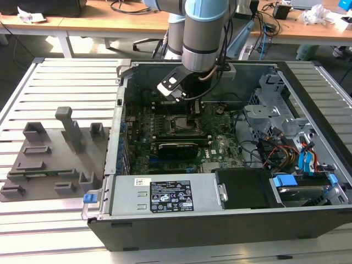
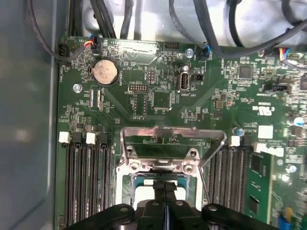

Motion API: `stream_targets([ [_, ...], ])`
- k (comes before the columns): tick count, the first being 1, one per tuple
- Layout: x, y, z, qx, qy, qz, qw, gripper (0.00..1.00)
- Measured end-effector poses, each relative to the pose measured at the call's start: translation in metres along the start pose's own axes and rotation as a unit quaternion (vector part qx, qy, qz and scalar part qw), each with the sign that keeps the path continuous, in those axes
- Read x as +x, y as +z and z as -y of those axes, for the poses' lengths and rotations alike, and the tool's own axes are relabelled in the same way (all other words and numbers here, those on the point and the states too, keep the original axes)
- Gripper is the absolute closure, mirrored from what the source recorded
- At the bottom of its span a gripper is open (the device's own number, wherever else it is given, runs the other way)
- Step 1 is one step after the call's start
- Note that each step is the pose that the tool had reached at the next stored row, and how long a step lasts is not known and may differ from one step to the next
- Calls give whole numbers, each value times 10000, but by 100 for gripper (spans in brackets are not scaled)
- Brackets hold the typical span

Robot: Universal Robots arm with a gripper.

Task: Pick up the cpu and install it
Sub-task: 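Place the cpu into insertion slot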

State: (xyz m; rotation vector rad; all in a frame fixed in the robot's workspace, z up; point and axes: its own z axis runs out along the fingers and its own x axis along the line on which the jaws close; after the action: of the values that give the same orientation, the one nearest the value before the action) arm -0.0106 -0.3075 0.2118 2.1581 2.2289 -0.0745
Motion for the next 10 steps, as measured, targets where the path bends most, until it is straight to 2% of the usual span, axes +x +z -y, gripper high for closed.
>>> stream_targets([
  [9, -23, -380, 3, 1, 1, 27, 10000, 89],
  [10, -27, -444, 4, 1, 1, 28, 10000, 89],
])
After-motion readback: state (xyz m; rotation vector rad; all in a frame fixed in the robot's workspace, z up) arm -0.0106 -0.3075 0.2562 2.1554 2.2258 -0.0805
